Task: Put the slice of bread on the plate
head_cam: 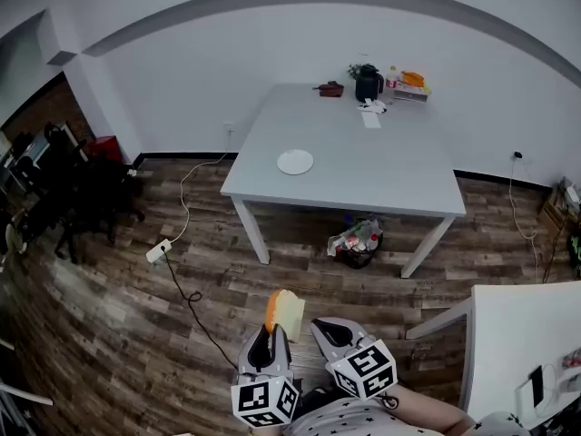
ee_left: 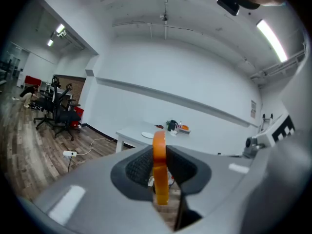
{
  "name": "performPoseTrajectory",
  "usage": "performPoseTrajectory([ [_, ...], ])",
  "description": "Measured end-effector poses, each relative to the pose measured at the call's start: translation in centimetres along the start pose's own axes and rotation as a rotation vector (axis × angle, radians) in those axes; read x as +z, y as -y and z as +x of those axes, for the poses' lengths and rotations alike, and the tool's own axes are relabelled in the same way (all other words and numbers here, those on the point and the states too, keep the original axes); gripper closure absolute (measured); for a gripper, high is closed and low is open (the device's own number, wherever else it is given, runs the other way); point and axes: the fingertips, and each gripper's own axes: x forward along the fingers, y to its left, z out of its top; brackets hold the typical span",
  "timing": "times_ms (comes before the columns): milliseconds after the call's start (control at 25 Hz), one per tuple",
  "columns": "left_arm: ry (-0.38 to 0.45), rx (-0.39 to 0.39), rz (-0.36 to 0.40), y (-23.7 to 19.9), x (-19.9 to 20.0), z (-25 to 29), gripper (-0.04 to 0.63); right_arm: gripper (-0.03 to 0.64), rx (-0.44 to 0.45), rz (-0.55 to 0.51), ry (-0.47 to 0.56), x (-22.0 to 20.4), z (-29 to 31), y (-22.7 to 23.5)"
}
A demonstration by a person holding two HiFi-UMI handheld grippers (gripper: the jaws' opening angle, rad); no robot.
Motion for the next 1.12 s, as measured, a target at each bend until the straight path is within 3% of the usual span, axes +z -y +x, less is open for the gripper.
performPoseTrajectory([
  [320, 0.003, 0.002, -0.012, -0.5, 1.4, 7.2, 0.511, 0.618, -0.01, 0.002, 0.004, 2.1, 4.3, 5.9],
  [840, 0.021, 0.007, -0.124, 0.9, 5.9, 22.1, 0.511, 0.618, 0.008, -0.029, 0.017, 9.5, 11.6, 18.8],
  [1120, 0.022, 0.026, -0.119, 1.0, 6.8, 28.8, 0.511, 0.618, 0.015, -0.045, 0.003, 11.1, 15.2, 24.1],
])
